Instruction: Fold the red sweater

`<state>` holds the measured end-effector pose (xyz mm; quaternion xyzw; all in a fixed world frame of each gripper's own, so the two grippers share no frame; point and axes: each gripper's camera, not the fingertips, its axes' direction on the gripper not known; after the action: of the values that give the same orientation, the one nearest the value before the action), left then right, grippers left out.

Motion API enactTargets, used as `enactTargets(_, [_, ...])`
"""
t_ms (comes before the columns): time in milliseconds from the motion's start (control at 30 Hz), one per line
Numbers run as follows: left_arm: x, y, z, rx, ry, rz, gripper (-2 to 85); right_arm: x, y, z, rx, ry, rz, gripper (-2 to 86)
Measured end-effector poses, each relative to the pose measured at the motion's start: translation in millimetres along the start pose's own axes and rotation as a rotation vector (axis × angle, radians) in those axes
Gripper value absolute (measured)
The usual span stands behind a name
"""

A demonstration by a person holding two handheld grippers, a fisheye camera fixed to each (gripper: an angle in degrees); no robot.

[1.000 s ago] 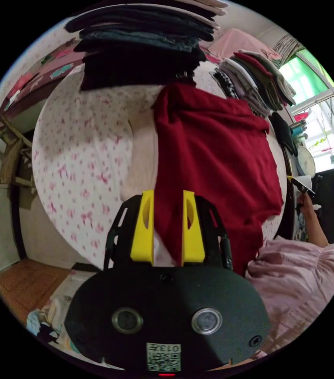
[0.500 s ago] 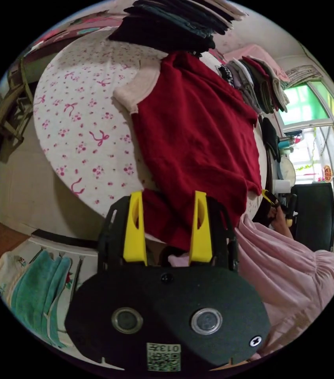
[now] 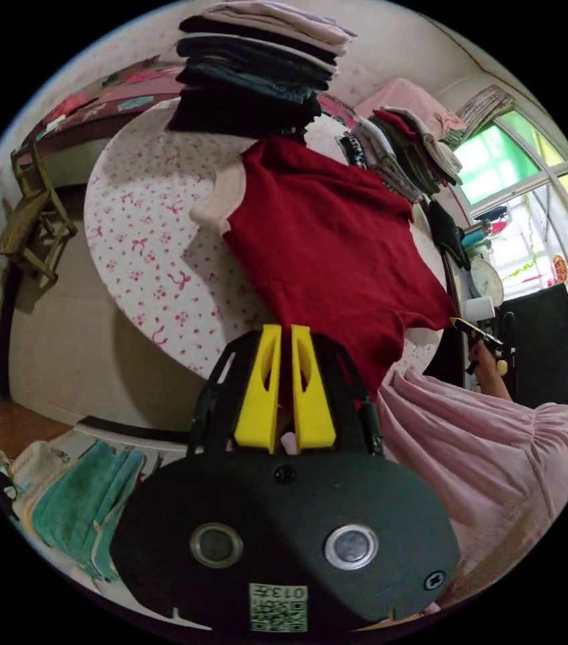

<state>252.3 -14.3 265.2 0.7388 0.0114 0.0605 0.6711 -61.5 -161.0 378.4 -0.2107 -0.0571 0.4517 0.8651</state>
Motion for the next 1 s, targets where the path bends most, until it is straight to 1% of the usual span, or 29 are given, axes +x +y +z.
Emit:
enactTargets(33, [-2.4,3.4,2.9,-0.01,0.006,-0.012,3.1,1.3,8.2,-3.3,0.012,0.002,0.007,3.8])
enactTargets(100, [-21.2,14.8,33.6,-0.102,0.038,-0.079,4.9,5.4,18.2,10.4,-0.016,0.02,0.021,4.6])
enactTargets(133, [-27.1,17.5,39.8,-0.121,0.06,-0.109,5.3,10.0,22.5,29.1,-0.074,0.008,0.032,5.5])
enactTargets(167, [-37.1,21.8,42.3,-0.1,0.104,-0.154,6.1,16.3,24.5,42.5,-0.133,0.012,0.066,6.6])
enactTargets(200, [-46.0,23.2,36.1,-0.058,0.14,-0.191,6.8,18.6,24.8,43.1,-0.133,0.019,0.081,6.8])
enactTargets(267, [-58.3,18.8,20.4,0.014,0.133,-0.219,7.5,17.6,22.2,26.1,-0.03,0.048,0.081,7.2])
enactTargets(333, [-70.1,5.7,7.0,0.068,0.087,-0.23,7.7,-2.3,-1.3,10.3,0.074,0.083,-0.012,7.3])
enactTargets(367, [-75.5,-9.5,1.1,0.091,0.062,-0.222,7.8,-19.5,-21.3,11.3,0.095,0.039,-0.09,7.2])
enactTargets(433, [-75.2,-41.8,-2.4,0.11,-0.003,-0.159,8.1,-54.7,-55.9,21.2,0.105,-0.046,-0.221,7.2])
enactTargets(467, [-71.0,-68.2,0.1,0.096,-0.065,-0.107,8.4,-68.8,-67.5,25.8,0.11,-0.062,-0.264,7.2])
enactTargets(533, [-60.0,-110.5,8.9,0.08,-0.126,0.005,8.8,-131.7,-113.7,48.9,0.129,-0.092,-0.426,7.6])
enactTargets(600, [-46.6,-164.8,30.5,0.014,-0.191,0.142,10.0,-179.1,-148.0,66.8,0.122,-0.128,-0.53,7.8])
enactTargets(633, [-43.5,-176.6,35.9,-0.001,-0.206,0.173,10.3,-210.0,-168.3,77.3,0.131,-0.14,-0.596,8.0])
enactTargets(700, [-30.9,-214.8,55.4,-0.058,-0.251,0.29,12.2,-254.5,-195.0,93.5,0.143,-0.125,-0.692,8.8])
enactTargets(767, [-23.8,-233.4,66.6,-0.088,-0.282,0.35,13.2,-306.6,-224.7,117.7,0.114,-0.113,-0.806,9.9])
enactTargets(833, [-19.7,-245.4,76.9,-0.119,-0.275,0.386,13.2,-338.9,-238.2,138.5,0.09,-0.086,-0.895,10.8])
enactTargets(900, [-13.9,-252.7,86.1,-0.138,-0.263,0.422,10.1,-363.7,-246.1,165.4,0.045,-0.011,-0.966,10.9])
enactTargets(933, [-11.6,-252.6,86.2,-0.128,-0.257,0.439,8.6,-375.8,-249.7,186.0,-0.008,0.023,-1.009,9.1])
enactTargets(967, [-8.0,-253.2,87.7,-0.133,-0.221,0.459,5.6,-385.0,-251.8,206.1,-0.076,0.042,-1.05,7.0])
enactTargets(1000, [-4.2,-252.7,86.9,-0.139,-0.224,0.463,2.4,-388.6,-252.5,214.2,-0.105,0.056,-1.067,5.9])
